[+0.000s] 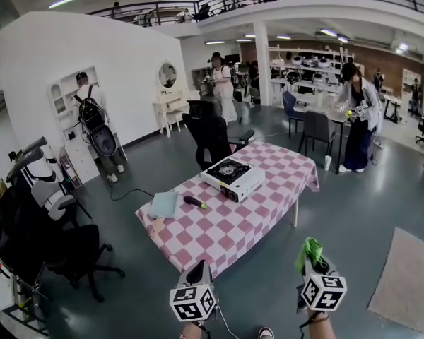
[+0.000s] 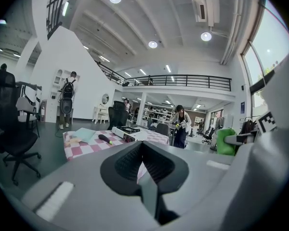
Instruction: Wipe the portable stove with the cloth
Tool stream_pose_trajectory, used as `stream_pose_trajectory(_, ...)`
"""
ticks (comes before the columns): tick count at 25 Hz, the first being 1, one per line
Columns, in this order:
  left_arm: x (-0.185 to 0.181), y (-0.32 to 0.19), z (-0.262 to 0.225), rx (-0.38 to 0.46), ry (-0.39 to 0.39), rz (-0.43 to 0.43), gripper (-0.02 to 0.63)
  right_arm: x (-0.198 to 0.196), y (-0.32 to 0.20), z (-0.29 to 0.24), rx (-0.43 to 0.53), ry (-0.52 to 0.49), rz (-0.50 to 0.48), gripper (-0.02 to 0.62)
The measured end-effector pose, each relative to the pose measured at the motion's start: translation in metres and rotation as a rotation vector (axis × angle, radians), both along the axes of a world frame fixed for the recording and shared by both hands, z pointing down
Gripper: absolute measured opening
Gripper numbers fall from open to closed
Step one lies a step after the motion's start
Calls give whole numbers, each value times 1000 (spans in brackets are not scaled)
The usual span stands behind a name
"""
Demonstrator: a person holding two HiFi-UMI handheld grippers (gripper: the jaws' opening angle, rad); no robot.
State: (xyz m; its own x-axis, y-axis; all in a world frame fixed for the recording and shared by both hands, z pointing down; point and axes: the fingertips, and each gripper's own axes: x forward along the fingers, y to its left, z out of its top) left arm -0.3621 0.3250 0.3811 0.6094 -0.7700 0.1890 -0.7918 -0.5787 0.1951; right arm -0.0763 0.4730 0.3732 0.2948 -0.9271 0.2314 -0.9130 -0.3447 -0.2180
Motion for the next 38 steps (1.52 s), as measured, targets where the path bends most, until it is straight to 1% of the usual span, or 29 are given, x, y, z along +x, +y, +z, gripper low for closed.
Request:
stream_pose_trajectory(7, 67, -54, 1, -19, 14, -24, 0, 68, -59, -7, -8, 22, -38, 83)
stream_pose_trajectory(12, 119, -86, 1, -20, 9, -19, 0, 119, -92, -2, -20, 11, -43, 83)
stream_pose_trajectory(15, 141, -102, 2, -27, 5, -24, 0, 143, -108, 0, -20, 7, -49, 83)
stream_pose_trajectory(20, 167, -119, 8, -40, -1, -33, 0, 175, -128, 3, -14, 1, -56, 83)
stream_pose_trajectory(26, 181, -136, 17, -62, -24, -36, 0, 186, -143, 14, -23, -16, -72, 83)
stream_pose_trajectory(32, 203, -153, 23, -63, -28, -12, 0, 208, -149, 29, -44, -31, -32, 83)
stream_pose_trajectory(38, 229, -194, 31, -66, -17, -8, 0, 232, -186, 32, -30, -23, -22, 83)
